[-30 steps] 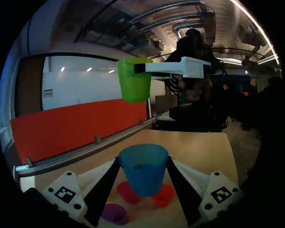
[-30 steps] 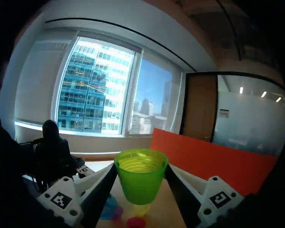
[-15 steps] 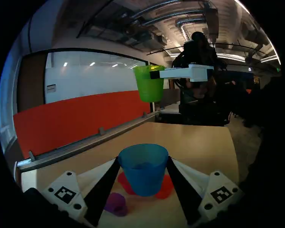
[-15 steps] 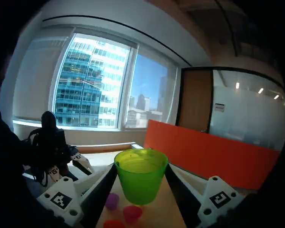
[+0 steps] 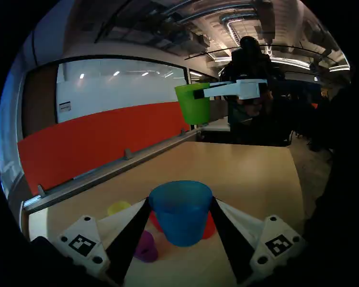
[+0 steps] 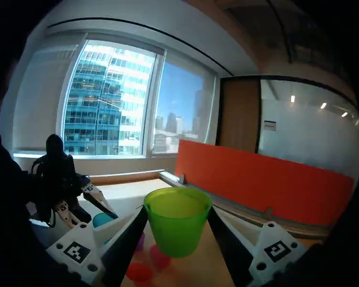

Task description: Pour water

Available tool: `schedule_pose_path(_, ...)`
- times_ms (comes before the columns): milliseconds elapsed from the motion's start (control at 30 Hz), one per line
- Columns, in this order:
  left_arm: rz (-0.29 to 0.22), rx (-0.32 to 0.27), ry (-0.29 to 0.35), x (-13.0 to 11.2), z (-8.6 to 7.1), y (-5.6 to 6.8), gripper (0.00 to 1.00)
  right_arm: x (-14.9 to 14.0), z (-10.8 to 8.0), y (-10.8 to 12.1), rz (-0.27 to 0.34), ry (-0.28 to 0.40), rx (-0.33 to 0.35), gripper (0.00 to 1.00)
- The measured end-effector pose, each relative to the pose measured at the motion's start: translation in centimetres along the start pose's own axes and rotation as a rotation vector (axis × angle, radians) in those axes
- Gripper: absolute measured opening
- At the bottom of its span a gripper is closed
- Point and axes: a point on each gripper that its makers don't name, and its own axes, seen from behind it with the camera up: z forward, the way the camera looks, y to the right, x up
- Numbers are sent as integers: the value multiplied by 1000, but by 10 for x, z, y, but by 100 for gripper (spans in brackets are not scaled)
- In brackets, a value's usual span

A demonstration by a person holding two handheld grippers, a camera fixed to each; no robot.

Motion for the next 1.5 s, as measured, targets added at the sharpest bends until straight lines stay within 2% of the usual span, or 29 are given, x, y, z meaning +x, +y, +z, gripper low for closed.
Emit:
schedule_pose_path(200, -4, -17, -43, -18, 5, 6, 87, -21, -3, 3, 7, -31, -4, 90)
schedule_pose_path(400, 16, -35, -87, -33, 10, 11, 87, -36, -3, 5, 22, -48, -3, 90)
schedule_pose_path(1100, 9, -89, -217, -82, 16, 19, 87, -98, -1, 8, 45, -144, 13, 91)
schedule_pose_path(1500, 6, -108, -285, -107, 19, 20, 87, -133, 1, 5, 46, -206, 29, 91)
